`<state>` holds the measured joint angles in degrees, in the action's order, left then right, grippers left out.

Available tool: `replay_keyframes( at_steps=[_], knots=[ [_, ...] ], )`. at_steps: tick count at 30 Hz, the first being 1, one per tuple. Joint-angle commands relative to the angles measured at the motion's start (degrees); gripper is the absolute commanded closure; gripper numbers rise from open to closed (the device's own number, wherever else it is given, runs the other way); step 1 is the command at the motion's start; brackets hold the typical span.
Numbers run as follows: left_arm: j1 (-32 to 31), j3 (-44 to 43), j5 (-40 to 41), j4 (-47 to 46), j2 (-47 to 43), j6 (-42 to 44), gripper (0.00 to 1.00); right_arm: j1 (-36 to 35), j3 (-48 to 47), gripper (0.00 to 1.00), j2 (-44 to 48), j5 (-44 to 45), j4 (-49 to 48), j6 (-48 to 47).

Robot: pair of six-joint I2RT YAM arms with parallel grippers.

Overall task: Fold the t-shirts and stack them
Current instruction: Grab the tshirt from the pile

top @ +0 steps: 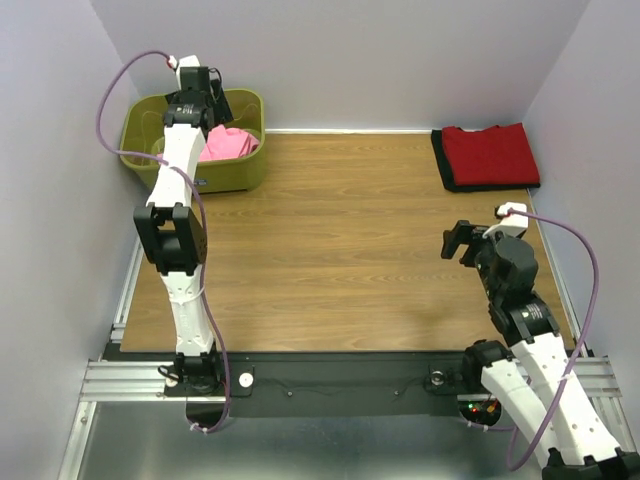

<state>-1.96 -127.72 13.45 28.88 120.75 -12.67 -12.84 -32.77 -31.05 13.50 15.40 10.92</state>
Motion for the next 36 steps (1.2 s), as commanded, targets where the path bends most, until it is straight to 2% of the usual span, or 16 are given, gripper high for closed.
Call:
replay_keyframes(
  at_steps=[1, 6, 13, 26, 28, 32, 33, 34, 35, 36],
  knots=[
    [1.3, -4.2, -3.2, 4.9, 2.6, -0.1, 0.13, -0.5, 1.0, 0.0, -1.0, 0.0, -3.0, -0.2],
    [1.5, -1.0, -3.5, 0.2, 6.7, -0.2, 0.15, -0.5, 0.9, 0.0, -2.6, -2.1, -3.0, -0.2],
    [1.5, -1.2, -2.0, -2.3, 13.1, 0.1, 0.16, -0.4, 0.7, 0.0, -4.8, -3.0, -3.2, 0.2],
    [2.8, 0.4, -2.5, -0.1, 19.7, 1.1, 0.16, -0.6, 1.0, 0.0, -5.9, -2.9, -3.4, 0.7],
    [2.8, 0.5, -2.6, 0.7, 20.7, 1.2, 0.19, -0.5, 1.0, 0.0, -6.0, -2.9, -3.4, 0.6],
    [2.8, 1.0, -3.1, 1.2, 21.8, 1.7, 0.34, -0.5, 1.0, 0.0, -6.0, -3.0, -3.5, 0.6],
    [2.9, 1.4, -3.2, 0.9, 21.8, 1.9, 0.47, -0.5, 1.0, 0.0, -6.0, -3.0, -3.5, 0.7],
    [2.9, 1.8, -3.3, 0.7, 21.7, 2.0, 0.55, -0.5, 1.0, 0.0, -6.0, -3.0, -3.5, 0.7],
    [2.8, 2.1, -3.4, 0.2, 21.4, 2.5, 0.73, -0.5, 1.1, 0.0, -6.0, -3.1, -3.5, 0.6],
    [2.8, 2.5, -3.5, -0.2, 20.9, 2.6, 0.73, -0.5, 1.1, 0.0, -6.0, -3.1, -3.5, 0.6]
  ],
)
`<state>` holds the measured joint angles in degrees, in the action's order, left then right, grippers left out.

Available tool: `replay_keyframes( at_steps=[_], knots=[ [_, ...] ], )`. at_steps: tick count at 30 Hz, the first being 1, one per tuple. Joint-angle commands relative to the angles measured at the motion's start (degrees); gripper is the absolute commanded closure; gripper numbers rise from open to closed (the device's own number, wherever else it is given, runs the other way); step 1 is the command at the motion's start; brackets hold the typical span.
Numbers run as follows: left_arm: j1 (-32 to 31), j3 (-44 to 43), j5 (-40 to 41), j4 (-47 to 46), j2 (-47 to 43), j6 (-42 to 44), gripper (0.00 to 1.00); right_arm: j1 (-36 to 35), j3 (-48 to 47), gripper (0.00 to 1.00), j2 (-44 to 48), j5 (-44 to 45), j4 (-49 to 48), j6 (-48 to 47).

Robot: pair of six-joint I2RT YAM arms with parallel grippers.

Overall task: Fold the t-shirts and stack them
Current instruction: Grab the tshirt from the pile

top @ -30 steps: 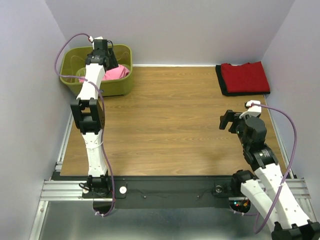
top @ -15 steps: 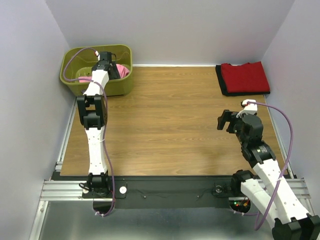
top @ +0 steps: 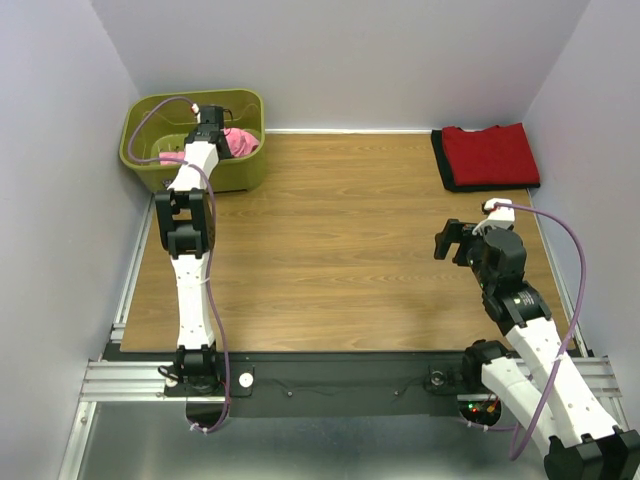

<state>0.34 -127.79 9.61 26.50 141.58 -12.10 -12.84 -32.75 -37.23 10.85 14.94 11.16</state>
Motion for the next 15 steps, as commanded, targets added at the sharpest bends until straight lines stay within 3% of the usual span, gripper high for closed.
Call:
replay_keyframes(
  at_steps=[1, 3, 15],
  knots=[
    [0.5, 2.9, 0.3, 1.7, -0.4, 2.2, 0.89, -0.5, 1.1, 0.0, 0.4, -0.5, -3.1, 0.4],
    [0.6, 4.0, 0.4, 0.2, -3.2, 2.5, 1.0, -0.5, 1.1, 0.0, 0.4, -0.6, -3.2, 0.4],
    [0.4, 12.2, 3.0, -19.2, -26.1, 3.2, 1.0, -0.5, 1.0, 0.0, 2.7, -1.3, -3.2, -1.0]
  ],
)
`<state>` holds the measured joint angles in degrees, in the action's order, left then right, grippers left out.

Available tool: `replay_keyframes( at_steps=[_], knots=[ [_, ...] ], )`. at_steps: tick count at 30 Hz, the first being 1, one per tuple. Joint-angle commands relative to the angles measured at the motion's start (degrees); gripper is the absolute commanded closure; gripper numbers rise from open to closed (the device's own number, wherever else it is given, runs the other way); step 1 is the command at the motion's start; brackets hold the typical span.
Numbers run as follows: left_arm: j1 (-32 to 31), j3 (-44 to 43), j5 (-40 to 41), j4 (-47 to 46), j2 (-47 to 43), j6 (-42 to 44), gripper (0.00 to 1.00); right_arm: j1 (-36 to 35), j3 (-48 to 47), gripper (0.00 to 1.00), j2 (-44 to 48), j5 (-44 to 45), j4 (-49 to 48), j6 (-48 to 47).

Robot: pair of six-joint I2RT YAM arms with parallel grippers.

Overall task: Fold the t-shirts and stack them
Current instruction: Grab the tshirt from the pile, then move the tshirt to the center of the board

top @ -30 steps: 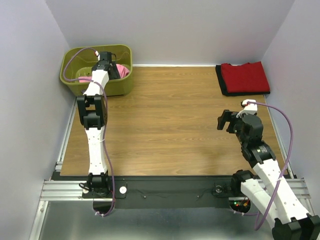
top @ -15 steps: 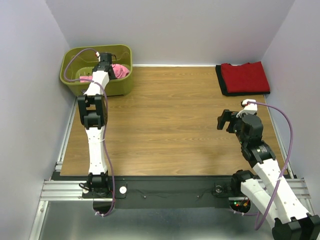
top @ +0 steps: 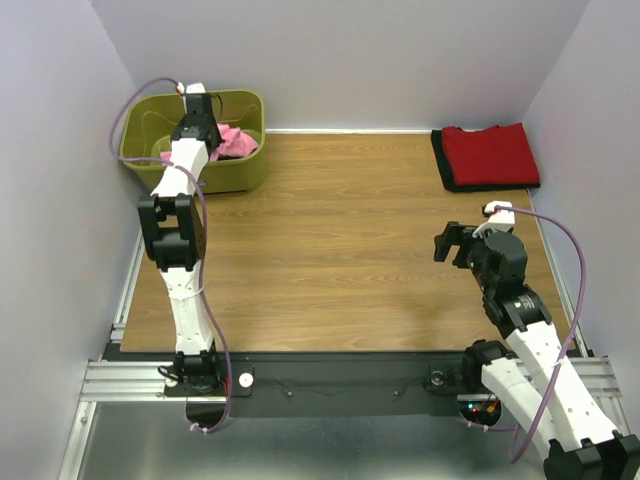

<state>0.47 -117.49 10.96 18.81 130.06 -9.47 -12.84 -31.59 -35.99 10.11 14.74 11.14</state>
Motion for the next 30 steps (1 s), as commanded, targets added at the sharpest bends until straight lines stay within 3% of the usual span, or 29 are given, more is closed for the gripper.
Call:
replay_keyframes(
  at_steps=[1, 4, 10, 16, 25, 30],
  knots=[
    [0.3, 3.0, 1.5, -13.4, -16.4, 0.6, 1.0, -0.5, -0.1, 0.0, 1.7, -0.5, -3.0, -1.0],
    [0.1, 6.2, 1.1, -19.8, -22.1, 0.5, 1.0, -0.5, 0.0, 0.0, 2.5, -0.7, -2.9, -1.5],
    [-0.3, 7.3, -3.6, -23.9, -30.5, 0.5, 1.0, -0.4, -0.1, 0.0, 4.2, -0.1, -3.0, -1.6],
    [-7.8, 5.3, -13.0, -25.0, -37.3, -1.5, 1.0, -0.5, -0.5, 0.0, 6.0, 1.6, -3.0, -0.4],
    [-27.3, 7.9, -26.0, -25.5, -44.2, -9.7, 1.0, -0.4, -2.0, 0.0, 9.0, 5.8, -2.9, 2.5],
    [-33.3, 16.1, -28.4, -27.0, -48.3, -13.9, 1.0, -0.4, -4.8, 0.0, 9.6, 7.2, -2.8, 2.3]
  ],
)
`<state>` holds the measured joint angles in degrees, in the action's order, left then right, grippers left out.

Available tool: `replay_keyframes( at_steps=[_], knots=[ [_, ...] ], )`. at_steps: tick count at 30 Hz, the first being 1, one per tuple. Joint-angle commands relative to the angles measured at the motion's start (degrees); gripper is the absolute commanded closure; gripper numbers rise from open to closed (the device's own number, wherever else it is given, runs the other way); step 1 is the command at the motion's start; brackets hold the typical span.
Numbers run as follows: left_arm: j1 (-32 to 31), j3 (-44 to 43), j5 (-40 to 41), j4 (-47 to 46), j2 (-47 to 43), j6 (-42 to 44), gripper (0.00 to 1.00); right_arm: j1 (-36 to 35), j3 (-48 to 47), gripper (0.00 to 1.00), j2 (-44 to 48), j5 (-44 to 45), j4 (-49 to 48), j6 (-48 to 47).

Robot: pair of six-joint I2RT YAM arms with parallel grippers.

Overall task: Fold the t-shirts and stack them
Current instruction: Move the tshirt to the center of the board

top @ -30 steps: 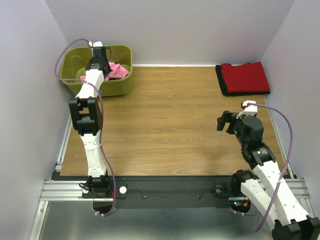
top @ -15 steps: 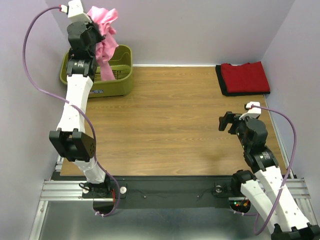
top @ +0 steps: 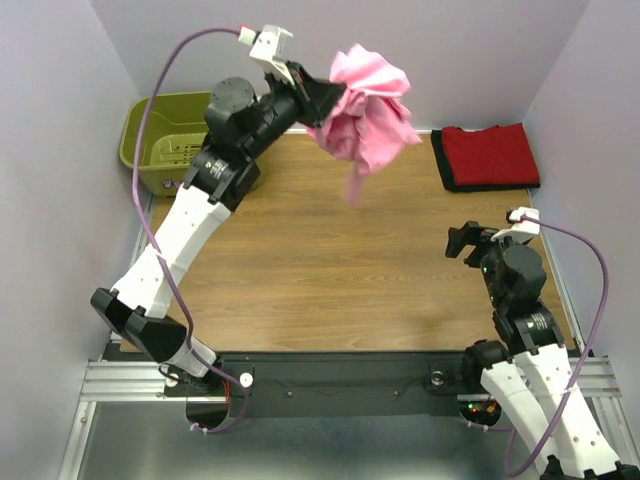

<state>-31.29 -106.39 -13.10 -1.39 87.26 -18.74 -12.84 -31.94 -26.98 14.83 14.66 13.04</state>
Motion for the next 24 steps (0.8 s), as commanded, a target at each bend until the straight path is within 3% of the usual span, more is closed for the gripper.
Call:
replay_keyframes(
  at_steps=[1, 3, 5, 7, 8, 13, 16, 22, 24],
  knots=[
    [-1.8, 7.2, -4.6, -7.2, -6.3, -6.7, 1.0, -0.5, -4.9, 0.0, 1.0, 2.0, -2.7, 0.2],
    [-1.8, 12.2, -3.8, -8.0, -8.9, -7.4, 1.0, -0.5, -6.3, 0.0, 1.2, 1.3, -2.6, -0.3],
    [-1.8, 20.0, 0.3, -8.0, -10.5, -7.0, 0.83, -0.4, -7.2, 0.0, 1.2, 0.3, -2.2, -1.0],
    [-1.8, 27.0, 6.4, -7.1, -11.6, -5.1, 0.57, -0.5, -8.7, 0.0, 0.0, -2.5, -1.0, -1.3],
    [-1.7, 28.7, 8.7, -5.9, -11.5, -4.5, 0.49, -0.5, -9.4, 0.0, -0.6, -3.3, -0.4, -1.2],
    [-1.6, 37.9, 20.5, -1.4, -10.1, -0.2, 0.2, -0.4, -12.7, 0.0, -7.2, -7.6, 4.4, 1.4],
    [-1.5, 42.3, 20.7, 0.2, -11.8, 0.3, 0.15, -0.5, -14.6, 0.0, -12.4, -16.6, 8.0, 2.0],
    [-2.6, 52.8, 14.8, 1.1, -17.6, -0.7, 0.15, -0.5, -14.6, 0.0, -25.4, -29.8, 11.1, 3.6],
    [-3.7, 54.7, 13.8, 1.3, -18.4, -2.1, 0.16, -0.5, -13.8, 0.06, -28.5, -33.4, 11.7, 4.0]
  ],
)
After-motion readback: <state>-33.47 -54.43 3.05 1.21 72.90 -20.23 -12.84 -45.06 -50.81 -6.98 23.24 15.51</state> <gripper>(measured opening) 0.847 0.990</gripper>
